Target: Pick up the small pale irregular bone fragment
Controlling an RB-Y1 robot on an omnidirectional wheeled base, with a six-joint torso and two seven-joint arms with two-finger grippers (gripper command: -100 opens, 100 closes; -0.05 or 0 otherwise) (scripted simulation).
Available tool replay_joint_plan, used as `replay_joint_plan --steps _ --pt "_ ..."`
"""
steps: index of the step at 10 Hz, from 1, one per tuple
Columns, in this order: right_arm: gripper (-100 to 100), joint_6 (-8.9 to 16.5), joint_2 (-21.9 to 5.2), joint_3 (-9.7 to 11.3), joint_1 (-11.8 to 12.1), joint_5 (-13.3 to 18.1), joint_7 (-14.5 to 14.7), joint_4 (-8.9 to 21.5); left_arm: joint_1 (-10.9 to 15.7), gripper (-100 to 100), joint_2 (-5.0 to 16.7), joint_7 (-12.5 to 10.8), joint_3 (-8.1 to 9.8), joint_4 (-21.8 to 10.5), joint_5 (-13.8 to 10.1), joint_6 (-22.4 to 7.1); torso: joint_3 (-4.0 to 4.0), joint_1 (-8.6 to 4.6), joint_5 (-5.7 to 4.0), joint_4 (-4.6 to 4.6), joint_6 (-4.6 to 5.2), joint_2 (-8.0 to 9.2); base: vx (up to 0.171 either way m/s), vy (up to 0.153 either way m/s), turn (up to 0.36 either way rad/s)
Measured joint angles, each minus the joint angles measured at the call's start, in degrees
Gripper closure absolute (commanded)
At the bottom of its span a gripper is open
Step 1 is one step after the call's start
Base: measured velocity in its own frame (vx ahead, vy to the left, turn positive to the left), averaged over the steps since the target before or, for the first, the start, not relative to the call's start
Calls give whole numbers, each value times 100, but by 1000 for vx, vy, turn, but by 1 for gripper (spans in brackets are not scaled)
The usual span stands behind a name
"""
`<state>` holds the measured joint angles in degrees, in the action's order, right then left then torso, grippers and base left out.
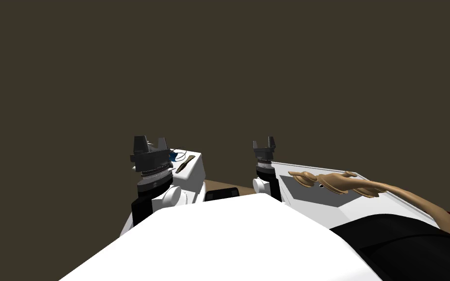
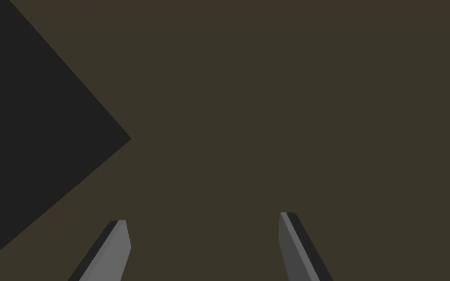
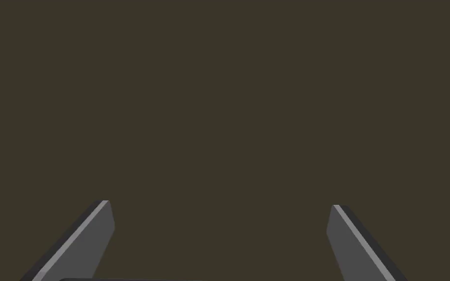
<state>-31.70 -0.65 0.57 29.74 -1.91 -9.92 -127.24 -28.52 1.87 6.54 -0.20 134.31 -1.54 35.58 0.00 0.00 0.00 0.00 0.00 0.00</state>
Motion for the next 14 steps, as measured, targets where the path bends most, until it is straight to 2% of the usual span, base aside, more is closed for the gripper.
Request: replay_joint_plan --steps 2,4,9,11,14 --pt "0 0 0 0 0 0 0 0 88 -100 215 -45 49 15 -4 -152 3 13 3 1 0 6 -24 37 51" --pt "0 0 -1 -1 0 0 0 0 287 -100 511 -136 136 1 -4 -434 7 23 5 3 0 12 -34 52 41" --pt "0 0 0 0 0 0 0 0 607 -100 963 -328 310 -22 -11 -1068 3 4 2 1 1 4 -16 22 6" --pt "0 0 0 0 0 0 0 0 774 -100 1145 -412 373 -53 1 -1359 1 2 1 0 0 3 -20 8 -10" --pt "0 0 0 0 0 0 0 0 1077 -100 1502 -613 562 -129 -14 -1857 2 6 2 1 2 4 -19 10 -21"
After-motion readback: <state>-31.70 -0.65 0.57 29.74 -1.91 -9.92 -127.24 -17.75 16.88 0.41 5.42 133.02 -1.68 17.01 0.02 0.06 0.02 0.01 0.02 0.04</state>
